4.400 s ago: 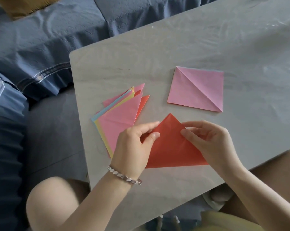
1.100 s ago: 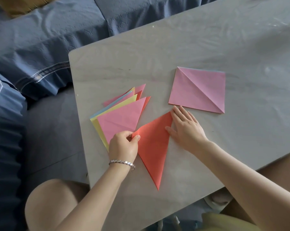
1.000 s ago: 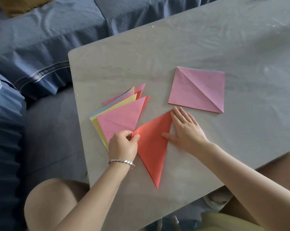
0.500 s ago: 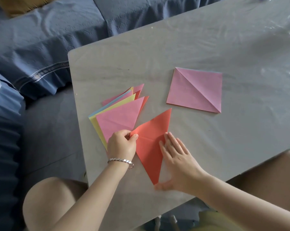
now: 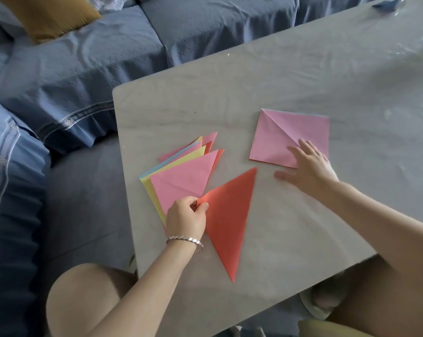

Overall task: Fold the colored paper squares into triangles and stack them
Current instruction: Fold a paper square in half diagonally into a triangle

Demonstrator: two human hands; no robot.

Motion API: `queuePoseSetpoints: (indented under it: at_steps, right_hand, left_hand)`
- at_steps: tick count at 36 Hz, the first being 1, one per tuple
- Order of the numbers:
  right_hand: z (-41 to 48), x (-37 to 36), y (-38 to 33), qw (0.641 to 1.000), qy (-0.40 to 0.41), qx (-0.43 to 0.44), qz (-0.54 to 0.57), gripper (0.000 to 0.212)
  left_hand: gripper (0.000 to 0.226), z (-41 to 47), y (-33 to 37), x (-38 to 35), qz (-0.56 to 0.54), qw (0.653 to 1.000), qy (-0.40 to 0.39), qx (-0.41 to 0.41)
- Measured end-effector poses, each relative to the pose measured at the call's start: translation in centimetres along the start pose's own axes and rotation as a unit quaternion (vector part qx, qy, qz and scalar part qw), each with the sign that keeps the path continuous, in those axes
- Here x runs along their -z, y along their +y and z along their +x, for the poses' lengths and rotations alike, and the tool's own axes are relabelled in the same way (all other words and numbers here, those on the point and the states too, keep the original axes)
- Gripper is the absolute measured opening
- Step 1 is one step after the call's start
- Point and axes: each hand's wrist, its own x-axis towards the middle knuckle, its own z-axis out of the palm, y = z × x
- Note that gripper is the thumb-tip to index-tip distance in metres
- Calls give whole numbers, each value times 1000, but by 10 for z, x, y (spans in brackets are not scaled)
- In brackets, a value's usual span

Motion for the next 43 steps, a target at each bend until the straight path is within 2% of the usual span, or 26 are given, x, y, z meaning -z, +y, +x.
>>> queuePoseSetpoints:
  at_steps: [2, 7, 12, 16, 19, 22, 25, 28, 30, 32, 34, 35, 37, 40, 42, 43]
  right_hand:
    - [6, 2, 8, 1000, -3, 6, -26, 70]
    - [11, 4, 13, 995, 58, 32, -78, 41]
    - [14, 2, 19, 991, 56, 52, -112, 39]
    - [12, 9, 24, 996, 54, 61, -49, 29]
    - [13, 11, 25, 996, 59, 62, -34, 28]
    - [13, 6, 25, 993, 61, 60, -83, 32]
    - [5, 1, 20, 987, 128, 74, -65, 23]
    - [-14, -6, 9, 956, 258, 137, -29, 21]
    - [-28, -12, 1, 942, 292, 168, -2, 24]
    - [-43, -18, -7, 931, 301, 204, 26, 26]
    - [-60, -24, -14, 922, 295, 247, 42, 23]
    - [-68, -27, -18, 917, 290, 268, 48, 22]
    - [-81, -32, -23, 911, 273, 304, 60, 21]
    - [-95, -37, -26, 899, 231, 369, 57, 21]
    - [-101, -39, -26, 892, 197, 403, 49, 23]
    - [-103, -39, -26, 891, 182, 413, 45, 23]
  left_hand:
    - [16, 1, -1, 1, -2, 1000, -5, 3]
    - [15, 3, -2, 3, -73, 997, -31, 7]
    - [16, 15, 5, 21, -76, 994, 71, -23]
    - [22, 43, 5, 40, -89, 987, 131, -3]
    - [25, 57, 2, 51, -55, 989, 135, -6]
    - [44, 65, -1, 53, 8, 995, 101, 8]
    - [61, 61, 0, 47, 108, 989, 97, -31]
    - [56, 49, 11, 39, 124, 976, 130, -124]
    - [51, 39, 22, 34, 40, 986, 88, -134]
    - [49, 30, 33, 28, -74, 996, -40, -43]
    - [48, 27, 36, 20, -152, 976, -145, 47]
    - [58, 26, 37, 15, -181, 965, -176, 72]
    - [71, 27, 30, 4, -202, 950, -206, 119]
    - [52, 17, 38, 4, -206, 947, -218, 118]
    - [38, 15, 37, 0, -203, 953, -197, 107]
    - [38, 14, 36, -1, -197, 957, -182, 108]
